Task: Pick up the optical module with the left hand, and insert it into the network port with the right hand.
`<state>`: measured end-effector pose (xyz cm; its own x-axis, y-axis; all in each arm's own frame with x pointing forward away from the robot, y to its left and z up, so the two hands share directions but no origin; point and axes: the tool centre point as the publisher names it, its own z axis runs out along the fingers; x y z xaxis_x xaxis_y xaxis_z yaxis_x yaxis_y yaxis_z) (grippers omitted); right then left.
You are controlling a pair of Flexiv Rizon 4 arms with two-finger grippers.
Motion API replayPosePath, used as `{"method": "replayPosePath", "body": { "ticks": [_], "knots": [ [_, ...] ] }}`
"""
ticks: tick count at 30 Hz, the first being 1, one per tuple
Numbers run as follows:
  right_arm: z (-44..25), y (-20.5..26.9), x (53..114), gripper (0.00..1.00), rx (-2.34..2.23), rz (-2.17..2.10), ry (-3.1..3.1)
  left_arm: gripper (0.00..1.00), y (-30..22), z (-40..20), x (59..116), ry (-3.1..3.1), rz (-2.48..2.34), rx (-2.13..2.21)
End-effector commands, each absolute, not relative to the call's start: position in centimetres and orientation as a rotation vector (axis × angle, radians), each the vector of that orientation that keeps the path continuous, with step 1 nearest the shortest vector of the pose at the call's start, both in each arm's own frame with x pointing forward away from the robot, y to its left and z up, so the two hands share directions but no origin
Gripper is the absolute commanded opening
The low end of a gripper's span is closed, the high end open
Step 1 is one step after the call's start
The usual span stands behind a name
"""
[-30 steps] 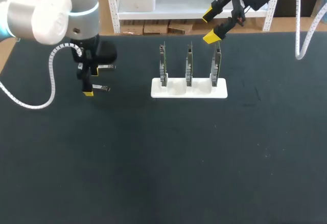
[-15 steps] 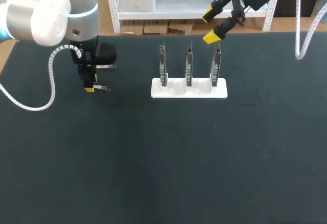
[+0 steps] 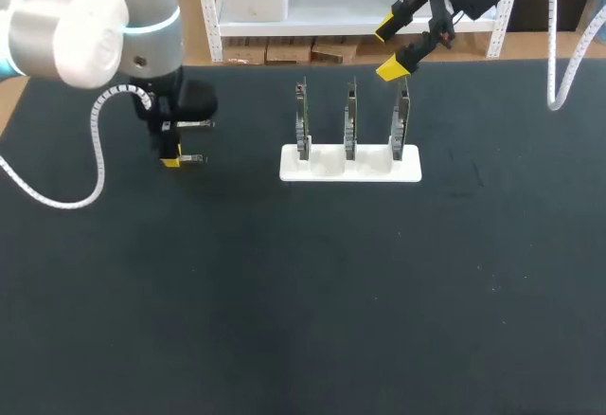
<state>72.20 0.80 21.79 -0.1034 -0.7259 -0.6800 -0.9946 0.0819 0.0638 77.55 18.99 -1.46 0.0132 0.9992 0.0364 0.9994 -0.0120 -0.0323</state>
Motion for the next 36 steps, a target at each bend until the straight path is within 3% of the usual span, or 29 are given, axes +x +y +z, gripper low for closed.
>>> {"method": "replayPosePath", "body": {
  "ticks": [1,36],
  "knots": [
    [21.8,0.7,72.0,1.00,-1.689,0.730,1.885,0.00,19.2,-0.5,76.6,-2.202,-0.030,-2.202],
    [21.8,0.7,72.0,1.00,-1.689,0.730,1.885,0.00,15.1,12.1,75.9,-2.551,0.651,-2.451]
  ]
}}
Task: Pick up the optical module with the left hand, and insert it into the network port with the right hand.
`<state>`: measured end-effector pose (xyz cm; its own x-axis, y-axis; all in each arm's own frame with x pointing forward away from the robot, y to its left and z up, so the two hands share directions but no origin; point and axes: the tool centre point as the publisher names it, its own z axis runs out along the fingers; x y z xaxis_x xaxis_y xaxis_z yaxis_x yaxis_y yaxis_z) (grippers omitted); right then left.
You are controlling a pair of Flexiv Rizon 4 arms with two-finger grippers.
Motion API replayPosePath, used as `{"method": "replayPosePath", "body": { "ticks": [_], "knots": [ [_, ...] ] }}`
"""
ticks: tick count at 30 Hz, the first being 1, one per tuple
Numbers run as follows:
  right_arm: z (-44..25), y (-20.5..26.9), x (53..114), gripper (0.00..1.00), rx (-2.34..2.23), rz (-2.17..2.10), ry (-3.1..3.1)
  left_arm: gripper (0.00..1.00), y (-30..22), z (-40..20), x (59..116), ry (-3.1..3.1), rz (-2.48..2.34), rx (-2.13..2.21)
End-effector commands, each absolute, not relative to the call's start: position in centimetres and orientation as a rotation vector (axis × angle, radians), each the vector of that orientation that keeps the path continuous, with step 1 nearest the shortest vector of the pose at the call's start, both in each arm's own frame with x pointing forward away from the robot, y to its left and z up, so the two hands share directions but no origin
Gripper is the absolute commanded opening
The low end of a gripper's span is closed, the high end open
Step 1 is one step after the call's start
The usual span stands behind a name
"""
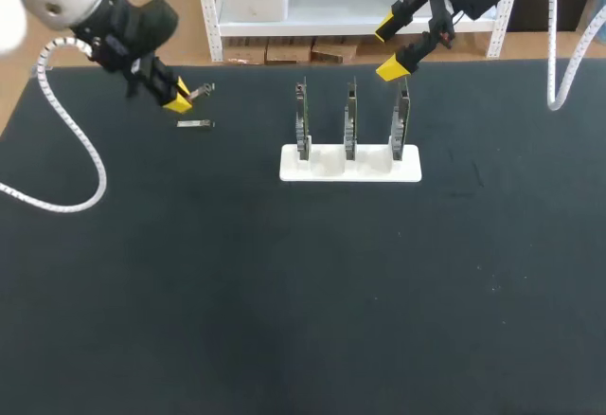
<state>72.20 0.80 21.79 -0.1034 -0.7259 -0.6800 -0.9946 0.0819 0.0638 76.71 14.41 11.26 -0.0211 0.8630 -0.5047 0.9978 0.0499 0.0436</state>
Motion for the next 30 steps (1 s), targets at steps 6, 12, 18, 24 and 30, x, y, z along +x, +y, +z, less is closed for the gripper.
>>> {"method": "replayPosePath", "body": {
  "ticks": [6,12,18,24,30],
  "knots": [
    [21.8,0.7,72.0,1.00,-1.689,0.730,1.885,0.00,15.9,13.5,76.1,1.852,-0.603,1.776],
    [21.8,0.7,72.0,1.00,-1.689,0.730,1.885,0.00,16.8,14.4,76.0,1.815,-0.680,1.726],
    [21.8,0.7,72.0,1.00,-1.689,0.730,1.885,0.00,17.7,14.9,75.5,1.786,-0.709,1.708],
    [21.8,0.7,72.0,1.00,-1.689,0.730,1.885,0.00,18.0,14.9,75.3,1.754,-0.696,1.734],
    [21.8,0.7,72.0,1.00,-1.689,0.730,1.885,0.00,18.0,14.9,75.3,1.754,-0.696,1.734]
  ]
}}
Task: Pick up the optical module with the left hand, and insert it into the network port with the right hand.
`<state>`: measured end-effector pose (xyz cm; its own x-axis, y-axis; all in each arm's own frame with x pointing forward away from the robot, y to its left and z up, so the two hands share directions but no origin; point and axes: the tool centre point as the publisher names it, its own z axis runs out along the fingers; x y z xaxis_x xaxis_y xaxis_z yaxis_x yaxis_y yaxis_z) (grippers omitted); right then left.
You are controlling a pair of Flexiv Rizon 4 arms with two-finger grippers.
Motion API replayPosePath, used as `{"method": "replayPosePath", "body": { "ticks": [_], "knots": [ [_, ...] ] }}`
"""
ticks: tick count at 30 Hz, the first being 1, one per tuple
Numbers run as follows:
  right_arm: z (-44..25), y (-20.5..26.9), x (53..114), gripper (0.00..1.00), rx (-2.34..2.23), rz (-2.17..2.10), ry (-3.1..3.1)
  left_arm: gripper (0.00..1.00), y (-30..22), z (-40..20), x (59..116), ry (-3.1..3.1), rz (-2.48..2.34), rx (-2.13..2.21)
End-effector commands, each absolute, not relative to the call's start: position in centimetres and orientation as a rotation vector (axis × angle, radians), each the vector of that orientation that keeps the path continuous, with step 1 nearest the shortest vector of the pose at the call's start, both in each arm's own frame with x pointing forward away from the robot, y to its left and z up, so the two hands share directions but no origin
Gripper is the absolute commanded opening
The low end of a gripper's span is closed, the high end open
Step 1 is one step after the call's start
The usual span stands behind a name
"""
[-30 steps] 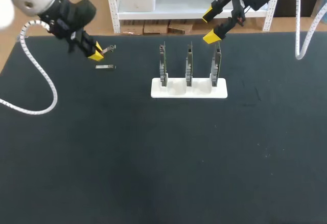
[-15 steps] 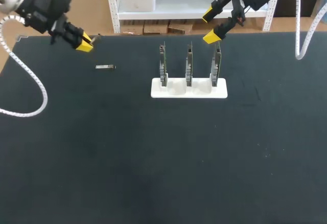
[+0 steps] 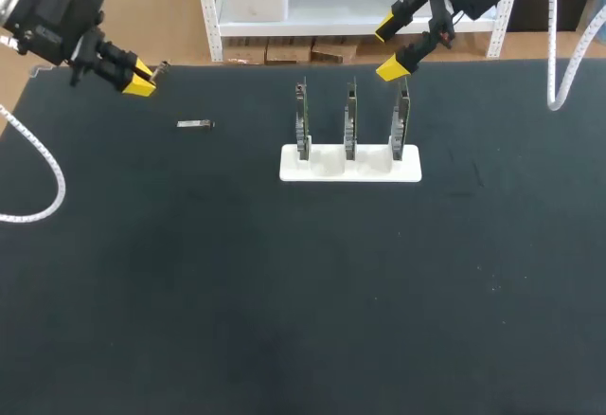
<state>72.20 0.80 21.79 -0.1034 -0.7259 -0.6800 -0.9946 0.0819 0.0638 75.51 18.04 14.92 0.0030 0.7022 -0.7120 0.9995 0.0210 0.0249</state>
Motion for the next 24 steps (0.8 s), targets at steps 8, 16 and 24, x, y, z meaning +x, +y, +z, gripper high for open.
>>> {"method": "replayPosePath", "body": {
  "ticks": [8,16,24],
  "knots": [
    [21.8,0.7,72.0,1.00,-1.689,0.730,1.885,0.00,18.0,14.9,75.3,1.754,-0.696,1.734],
    [21.8,0.7,72.0,1.00,-1.689,0.730,1.885,0.00,18.0,14.9,75.3,1.754,-0.696,1.734],
    [21.8,0.7,72.0,1.00,-1.689,0.730,1.885,0.00,15.4,18.5,74.5,1.665,-0.672,1.773]
  ]
}}
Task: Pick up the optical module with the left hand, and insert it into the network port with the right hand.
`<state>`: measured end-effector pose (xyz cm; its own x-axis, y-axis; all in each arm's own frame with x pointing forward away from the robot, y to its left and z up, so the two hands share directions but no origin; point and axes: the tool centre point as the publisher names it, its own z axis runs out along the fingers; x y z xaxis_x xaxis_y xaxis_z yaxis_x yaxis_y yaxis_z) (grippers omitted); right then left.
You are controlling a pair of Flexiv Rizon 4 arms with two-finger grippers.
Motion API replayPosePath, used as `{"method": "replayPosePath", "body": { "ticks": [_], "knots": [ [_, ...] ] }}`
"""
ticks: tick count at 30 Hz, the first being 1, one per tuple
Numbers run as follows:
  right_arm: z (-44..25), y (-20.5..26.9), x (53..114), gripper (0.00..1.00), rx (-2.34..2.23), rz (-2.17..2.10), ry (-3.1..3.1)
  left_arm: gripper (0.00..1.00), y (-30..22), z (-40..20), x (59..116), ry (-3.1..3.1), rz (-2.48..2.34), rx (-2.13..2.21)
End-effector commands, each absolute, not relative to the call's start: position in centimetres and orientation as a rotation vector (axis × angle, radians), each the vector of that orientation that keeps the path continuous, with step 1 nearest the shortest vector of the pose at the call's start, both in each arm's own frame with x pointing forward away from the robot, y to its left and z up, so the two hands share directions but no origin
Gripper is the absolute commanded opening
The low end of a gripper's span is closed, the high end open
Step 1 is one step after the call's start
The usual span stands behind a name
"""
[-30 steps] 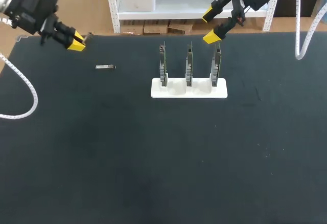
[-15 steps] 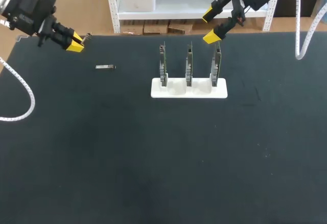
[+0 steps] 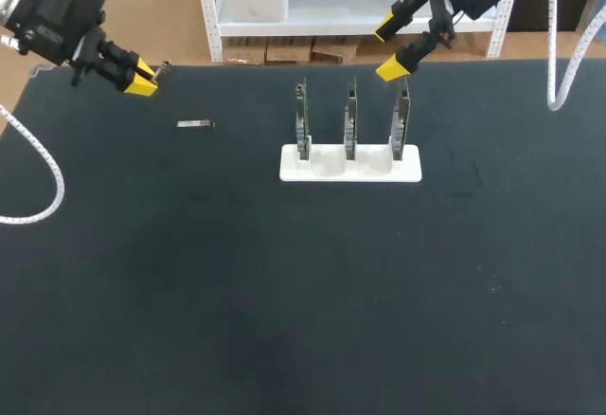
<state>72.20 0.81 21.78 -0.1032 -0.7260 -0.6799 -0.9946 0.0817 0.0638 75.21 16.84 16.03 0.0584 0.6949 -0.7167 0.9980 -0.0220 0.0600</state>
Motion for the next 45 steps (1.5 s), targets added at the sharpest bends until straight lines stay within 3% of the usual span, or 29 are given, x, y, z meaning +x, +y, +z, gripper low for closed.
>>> {"method": "replayPosePath", "body": {
  "ticks": [1,16,45],
  "knots": [
    [21.8,0.7,72.0,1.00,-1.689,0.730,1.885,0.00,15.1,19.1,74.4,1.641,-0.679,1.764],
    [21.8,0.7,72.0,1.00,-1.689,0.730,1.885,0.00,11.1,24.1,70.9,1.558,-0.606,1.819],
    [21.8,0.7,72.0,1.00,-1.689,0.730,1.885,0.00,4.3,19.9,70.2,1.513,-0.684,1.815]
  ]
}}
